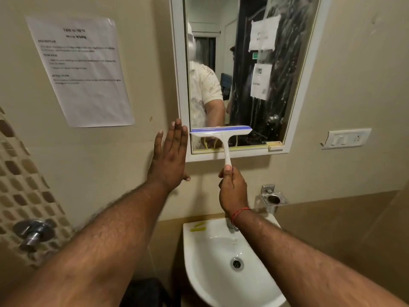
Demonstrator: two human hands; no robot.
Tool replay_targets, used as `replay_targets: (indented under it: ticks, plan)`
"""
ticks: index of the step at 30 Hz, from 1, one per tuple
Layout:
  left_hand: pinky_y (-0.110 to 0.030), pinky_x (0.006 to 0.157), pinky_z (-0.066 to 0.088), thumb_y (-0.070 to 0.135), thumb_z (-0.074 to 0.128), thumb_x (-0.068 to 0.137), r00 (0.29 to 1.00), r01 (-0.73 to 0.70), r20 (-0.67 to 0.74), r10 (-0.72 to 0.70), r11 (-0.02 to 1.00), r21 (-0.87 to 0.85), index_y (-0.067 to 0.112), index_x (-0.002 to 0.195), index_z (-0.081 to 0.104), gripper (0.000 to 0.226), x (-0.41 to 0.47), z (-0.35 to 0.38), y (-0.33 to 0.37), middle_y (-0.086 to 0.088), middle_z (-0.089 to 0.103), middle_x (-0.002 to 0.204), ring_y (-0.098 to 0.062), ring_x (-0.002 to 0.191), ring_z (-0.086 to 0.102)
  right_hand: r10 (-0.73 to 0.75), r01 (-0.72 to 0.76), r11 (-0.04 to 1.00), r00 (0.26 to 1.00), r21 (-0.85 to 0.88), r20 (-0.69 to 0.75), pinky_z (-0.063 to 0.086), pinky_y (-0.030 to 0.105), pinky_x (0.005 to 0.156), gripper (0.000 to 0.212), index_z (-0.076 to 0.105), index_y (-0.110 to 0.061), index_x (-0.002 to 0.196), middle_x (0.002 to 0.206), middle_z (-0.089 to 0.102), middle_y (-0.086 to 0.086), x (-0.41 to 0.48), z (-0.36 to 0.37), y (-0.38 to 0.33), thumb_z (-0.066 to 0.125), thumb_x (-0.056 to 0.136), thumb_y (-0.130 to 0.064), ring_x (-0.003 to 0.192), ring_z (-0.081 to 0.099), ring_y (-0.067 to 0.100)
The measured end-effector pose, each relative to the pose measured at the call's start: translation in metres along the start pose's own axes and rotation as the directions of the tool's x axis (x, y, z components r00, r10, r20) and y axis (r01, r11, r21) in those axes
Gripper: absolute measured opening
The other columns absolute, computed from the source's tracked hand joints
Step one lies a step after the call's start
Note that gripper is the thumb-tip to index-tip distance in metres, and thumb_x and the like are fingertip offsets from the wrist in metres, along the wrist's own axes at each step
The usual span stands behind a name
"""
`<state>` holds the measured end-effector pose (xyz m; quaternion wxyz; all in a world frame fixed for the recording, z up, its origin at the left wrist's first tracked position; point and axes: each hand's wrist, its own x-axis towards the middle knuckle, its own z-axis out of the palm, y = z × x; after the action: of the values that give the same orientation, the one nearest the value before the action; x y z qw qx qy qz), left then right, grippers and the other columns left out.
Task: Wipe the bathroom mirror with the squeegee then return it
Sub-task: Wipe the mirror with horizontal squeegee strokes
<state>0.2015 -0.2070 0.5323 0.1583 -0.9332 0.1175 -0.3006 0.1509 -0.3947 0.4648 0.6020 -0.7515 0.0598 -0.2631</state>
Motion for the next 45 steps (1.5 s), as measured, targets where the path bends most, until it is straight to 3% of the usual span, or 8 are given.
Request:
replay_targets:
  ticks: [16,26,32,35,38,45]
  plan:
    - [-0.065,0.139,0.005,0.083,0.087,0.069,0.994,-0.050,0.097,0.051,0.999,-0.012,-0.002,0.171,-0.026,0.175,-0.038,0.035,0.017,-0.026,-0.030,0.181,-0.041,0.173,-0.018,0.110,-0.110,0.994,0.994,-0.026,0.024,0.050,0.039,0.068,0.055,0.058,-0.028,0.086,0.068,0.057,-0.004,-0.030,0.000,0.028,0.029,0.098,-0.072,0.066,0.052,0.018]
    - [-0.062,0.140,0.001,0.087,0.083,0.072,0.992,-0.082,0.103,0.079,0.996,0.029,-0.005,0.169,-0.027,0.174,-0.046,0.032,0.018,-0.030,-0.032,0.179,-0.045,0.172,-0.018,0.158,-0.154,0.983,0.987,-0.100,0.036,0.052,0.039,0.072,0.047,0.061,-0.022,0.089,0.073,0.062,0.000,-0.033,-0.010,0.016,0.035,0.113,-0.053,0.071,0.058,0.021]
    - [-0.063,0.139,0.000,0.089,0.081,0.071,0.993,-0.116,-0.005,0.117,0.991,0.059,0.000,0.174,-0.019,0.168,-0.041,0.018,-0.004,-0.029,-0.026,0.182,-0.045,0.174,-0.011,0.203,-0.199,0.975,0.979,-0.102,0.025,0.052,0.040,0.074,0.050,0.063,-0.015,0.090,0.080,0.068,0.003,-0.035,-0.020,-0.009,0.037,0.113,-0.051,0.076,0.061,0.024]
    - [-0.062,0.139,0.002,0.088,0.084,0.067,0.995,-0.067,-0.076,0.071,0.996,0.051,-0.002,0.175,-0.014,0.172,-0.025,-0.004,-0.020,-0.027,-0.018,0.185,-0.043,0.175,-0.008,0.204,-0.204,0.977,0.979,-0.066,0.001,0.048,0.036,0.071,0.049,0.065,-0.017,0.088,0.079,0.068,0.003,-0.039,-0.027,-0.021,0.039,0.113,-0.049,0.077,0.062,0.023]
    - [-0.063,0.139,0.004,0.087,0.085,0.067,0.991,-0.050,-0.121,0.057,0.997,0.055,-0.003,0.174,-0.016,0.172,-0.007,-0.032,-0.031,-0.027,-0.019,0.185,-0.042,0.175,-0.009,0.162,-0.162,0.986,0.987,-0.049,-0.001,0.046,0.033,0.066,0.048,0.066,-0.018,0.088,0.077,0.068,0.002,-0.035,-0.037,-0.039,0.039,0.114,-0.049,0.076,0.063,0.021]
    - [-0.062,0.139,0.000,0.092,0.079,0.068,0.974,-0.005,-0.226,0.014,0.999,0.043,-0.002,0.174,-0.017,0.172,0.050,-0.104,-0.055,-0.024,-0.026,0.184,-0.039,0.174,-0.016,0.001,0.000,0.999,0.999,0.038,-0.033,0.050,0.039,0.073,0.048,0.065,-0.018,0.088,0.077,0.065,0.000,0.011,-0.065,-0.118,0.039,0.113,-0.050,0.076,0.060,0.021]
